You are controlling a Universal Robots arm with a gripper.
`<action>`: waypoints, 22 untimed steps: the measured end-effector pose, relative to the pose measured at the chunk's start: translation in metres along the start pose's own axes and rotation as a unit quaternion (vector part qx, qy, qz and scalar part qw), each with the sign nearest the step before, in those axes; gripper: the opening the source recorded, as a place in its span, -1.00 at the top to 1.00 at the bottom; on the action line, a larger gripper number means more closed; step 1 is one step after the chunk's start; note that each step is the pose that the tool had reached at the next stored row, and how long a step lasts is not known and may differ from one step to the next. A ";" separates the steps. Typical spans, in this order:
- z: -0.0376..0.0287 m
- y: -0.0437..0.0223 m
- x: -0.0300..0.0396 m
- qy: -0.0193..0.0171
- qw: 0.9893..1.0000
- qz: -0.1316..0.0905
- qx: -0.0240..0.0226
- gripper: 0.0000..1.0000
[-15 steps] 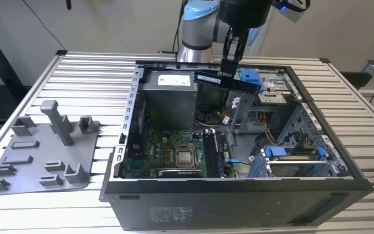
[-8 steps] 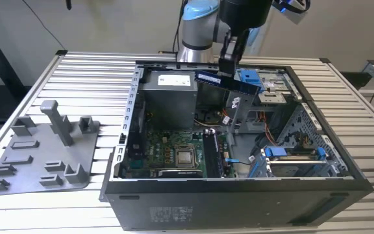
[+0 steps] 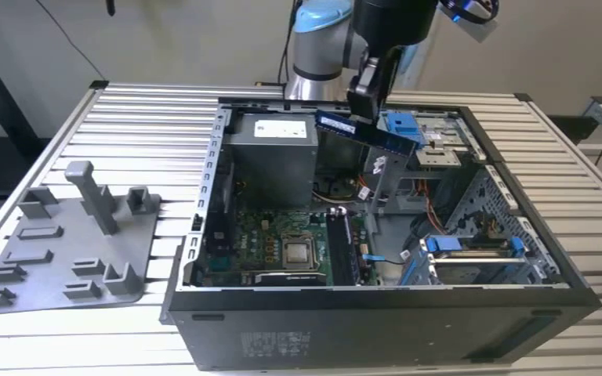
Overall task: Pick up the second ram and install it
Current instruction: 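Insert the second ram into the second slot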
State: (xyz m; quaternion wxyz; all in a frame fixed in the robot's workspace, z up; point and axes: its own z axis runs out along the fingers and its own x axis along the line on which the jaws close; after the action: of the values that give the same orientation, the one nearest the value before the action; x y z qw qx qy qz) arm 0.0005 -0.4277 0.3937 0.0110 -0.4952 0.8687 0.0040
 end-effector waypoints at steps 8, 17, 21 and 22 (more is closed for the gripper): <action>0.0000 0.0000 0.0000 0.000 0.999 0.052 0.001 0.72; 0.0001 0.0000 0.0000 0.000 0.993 0.122 0.003 0.72; 0.0001 0.0000 0.0000 0.001 0.988 0.152 0.004 0.72; 0.0001 0.0000 0.0000 0.001 0.987 0.160 0.004 0.72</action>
State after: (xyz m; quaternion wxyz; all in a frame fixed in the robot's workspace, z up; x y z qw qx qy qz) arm 0.0005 -0.4277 0.3935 0.0115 -0.3500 0.9367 0.0022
